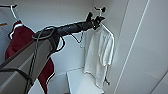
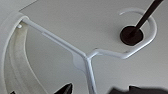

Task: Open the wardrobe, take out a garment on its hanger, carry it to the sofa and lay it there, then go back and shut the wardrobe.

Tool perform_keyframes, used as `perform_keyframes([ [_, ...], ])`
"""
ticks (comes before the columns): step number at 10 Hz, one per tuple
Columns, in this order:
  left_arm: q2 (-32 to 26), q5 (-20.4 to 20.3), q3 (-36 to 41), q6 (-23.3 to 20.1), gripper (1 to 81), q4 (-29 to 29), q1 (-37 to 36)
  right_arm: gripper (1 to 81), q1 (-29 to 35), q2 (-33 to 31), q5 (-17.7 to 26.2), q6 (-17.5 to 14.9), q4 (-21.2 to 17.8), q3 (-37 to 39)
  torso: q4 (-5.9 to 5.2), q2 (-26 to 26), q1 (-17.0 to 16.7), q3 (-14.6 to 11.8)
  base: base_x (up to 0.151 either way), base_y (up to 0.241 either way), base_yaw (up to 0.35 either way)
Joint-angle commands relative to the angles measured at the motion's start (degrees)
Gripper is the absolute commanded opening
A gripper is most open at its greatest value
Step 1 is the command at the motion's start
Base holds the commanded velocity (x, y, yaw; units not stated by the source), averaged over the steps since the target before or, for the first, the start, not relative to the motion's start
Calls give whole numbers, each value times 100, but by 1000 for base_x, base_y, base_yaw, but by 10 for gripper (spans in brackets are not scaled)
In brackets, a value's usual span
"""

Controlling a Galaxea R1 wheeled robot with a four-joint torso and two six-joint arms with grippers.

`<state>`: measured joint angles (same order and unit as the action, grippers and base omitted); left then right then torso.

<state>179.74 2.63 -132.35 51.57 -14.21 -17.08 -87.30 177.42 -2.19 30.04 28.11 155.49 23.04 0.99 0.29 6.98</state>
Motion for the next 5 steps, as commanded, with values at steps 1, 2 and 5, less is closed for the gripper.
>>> perform_keyframes([
  [1, 449, -350, -669, 29, 811, 454, -1135, 811, 190, 15, 246, 20, -60, -20, 0, 0, 0, 0, 0, 0, 0],
  [2, 458, -501, -669, 29, 811, 542, -1135, 811, 182, 15, 237, 20, -69, -20, 0, 0, 0, 0, 0, 0, 0],
  [5, 476, -773, -582, 29, 811, 612, -1135, 811, 190, 15, 237, 20, -78, -29, 0, 0, 0, 0, 0, 0, 0],
])
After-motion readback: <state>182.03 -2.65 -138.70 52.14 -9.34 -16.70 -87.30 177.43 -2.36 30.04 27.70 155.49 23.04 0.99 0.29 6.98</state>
